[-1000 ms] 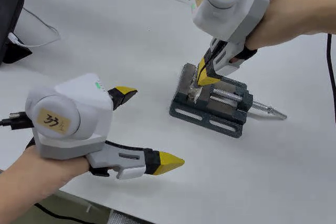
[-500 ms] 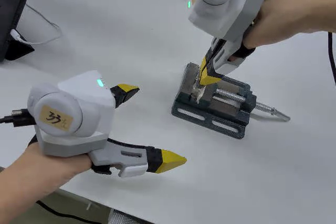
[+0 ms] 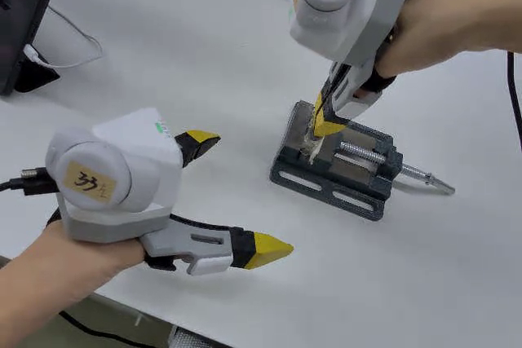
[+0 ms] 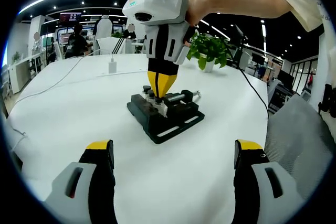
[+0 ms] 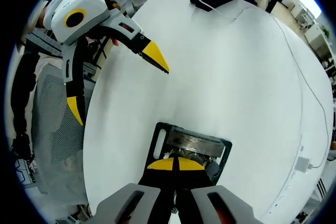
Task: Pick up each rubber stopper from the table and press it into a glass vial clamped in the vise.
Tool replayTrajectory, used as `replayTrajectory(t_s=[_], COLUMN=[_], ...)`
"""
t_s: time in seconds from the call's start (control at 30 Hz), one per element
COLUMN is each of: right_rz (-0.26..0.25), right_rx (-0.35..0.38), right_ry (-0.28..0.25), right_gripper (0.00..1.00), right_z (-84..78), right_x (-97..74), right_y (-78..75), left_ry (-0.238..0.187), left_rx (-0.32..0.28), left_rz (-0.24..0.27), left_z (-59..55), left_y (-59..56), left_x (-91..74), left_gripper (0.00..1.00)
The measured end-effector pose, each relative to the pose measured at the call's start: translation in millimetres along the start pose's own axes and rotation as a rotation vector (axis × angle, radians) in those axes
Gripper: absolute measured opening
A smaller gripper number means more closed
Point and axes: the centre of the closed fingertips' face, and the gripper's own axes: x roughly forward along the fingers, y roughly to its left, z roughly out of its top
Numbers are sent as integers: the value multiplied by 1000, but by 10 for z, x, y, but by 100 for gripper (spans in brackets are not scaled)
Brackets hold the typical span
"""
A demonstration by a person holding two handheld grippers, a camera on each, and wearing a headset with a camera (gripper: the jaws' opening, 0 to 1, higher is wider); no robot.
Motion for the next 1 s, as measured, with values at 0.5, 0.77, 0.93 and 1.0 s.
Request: replayTrajectory(t_s=[0.5, 0.77, 0.93, 1.0], right_rz=[3, 18, 7, -2], right_rx=[37, 58, 95, 91], right_ry=[-12, -12, -57, -73], right_gripper=[0, 0, 0, 0], right_z=[-6, -1, -25, -29], right_x=[-3, -7, -36, -42], right_y=[17, 9, 40, 56], left_ry=[-6, 0, -5, -5], left_rx=[25, 42, 52, 60], left_rz=[2, -4, -1, 2], left_z=[186, 240, 274, 281], left_y=[-30, -102, -111, -108], left_x=[9, -26, -47, -50], left_gripper=[94, 94, 94, 94])
